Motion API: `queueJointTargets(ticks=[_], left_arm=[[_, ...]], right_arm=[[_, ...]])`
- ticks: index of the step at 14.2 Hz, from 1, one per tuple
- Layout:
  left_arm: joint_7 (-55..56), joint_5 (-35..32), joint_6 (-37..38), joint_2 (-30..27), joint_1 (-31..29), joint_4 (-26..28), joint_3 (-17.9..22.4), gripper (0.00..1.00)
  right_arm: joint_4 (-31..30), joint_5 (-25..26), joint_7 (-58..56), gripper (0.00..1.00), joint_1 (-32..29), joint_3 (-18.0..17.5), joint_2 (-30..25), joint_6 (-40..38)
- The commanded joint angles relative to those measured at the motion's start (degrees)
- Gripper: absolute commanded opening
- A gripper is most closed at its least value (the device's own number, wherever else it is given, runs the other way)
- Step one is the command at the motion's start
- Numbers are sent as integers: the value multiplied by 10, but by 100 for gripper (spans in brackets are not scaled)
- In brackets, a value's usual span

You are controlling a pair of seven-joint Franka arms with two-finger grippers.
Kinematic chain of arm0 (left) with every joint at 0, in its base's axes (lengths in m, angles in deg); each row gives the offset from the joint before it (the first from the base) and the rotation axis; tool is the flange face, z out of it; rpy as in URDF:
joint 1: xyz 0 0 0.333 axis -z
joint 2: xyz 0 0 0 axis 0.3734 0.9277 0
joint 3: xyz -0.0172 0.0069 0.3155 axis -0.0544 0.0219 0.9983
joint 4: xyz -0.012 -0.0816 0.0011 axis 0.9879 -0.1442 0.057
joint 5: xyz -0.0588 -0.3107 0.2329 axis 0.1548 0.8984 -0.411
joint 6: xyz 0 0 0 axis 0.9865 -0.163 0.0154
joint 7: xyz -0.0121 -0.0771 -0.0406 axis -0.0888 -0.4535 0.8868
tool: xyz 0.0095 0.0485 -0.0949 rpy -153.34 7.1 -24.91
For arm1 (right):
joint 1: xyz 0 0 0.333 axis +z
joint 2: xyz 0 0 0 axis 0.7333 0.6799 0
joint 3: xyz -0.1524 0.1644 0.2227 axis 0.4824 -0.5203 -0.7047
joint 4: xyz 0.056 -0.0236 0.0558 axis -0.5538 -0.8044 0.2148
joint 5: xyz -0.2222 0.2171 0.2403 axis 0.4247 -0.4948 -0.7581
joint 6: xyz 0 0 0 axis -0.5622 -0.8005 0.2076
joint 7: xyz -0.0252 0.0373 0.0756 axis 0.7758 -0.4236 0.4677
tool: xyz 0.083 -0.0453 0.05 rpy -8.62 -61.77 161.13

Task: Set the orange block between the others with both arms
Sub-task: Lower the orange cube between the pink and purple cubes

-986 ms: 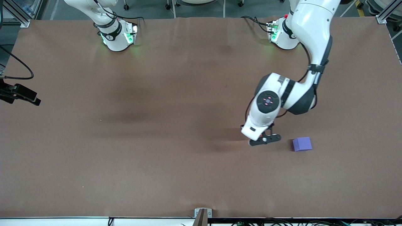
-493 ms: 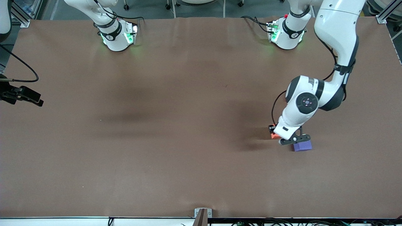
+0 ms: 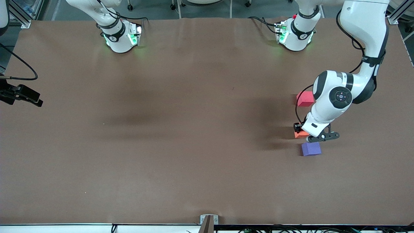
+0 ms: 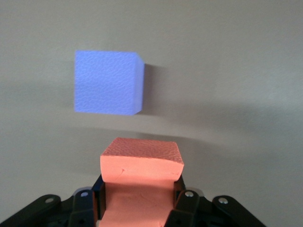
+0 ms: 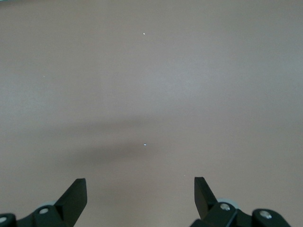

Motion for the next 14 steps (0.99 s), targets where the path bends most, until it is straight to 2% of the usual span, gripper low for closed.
queueJointTargets(ticks=[1, 6, 9, 14], left_arm=[[-24, -11, -51, -27, -40, 59, -18, 20], [-27, -10, -139, -19, -63, 116, -33, 20], [-34, -11, -155, -9, -63, 123, -33, 21], [-62, -12, -159, -6, -100, 125, -33, 21]], right_arm=[[-4, 7, -6, 100, 3, -4, -13, -17], [16, 7, -4, 100, 12, -8, -12, -33], [18, 5, -4, 100, 11, -8, -13, -33], [18, 2, -2, 100, 1, -10, -12, -33]])
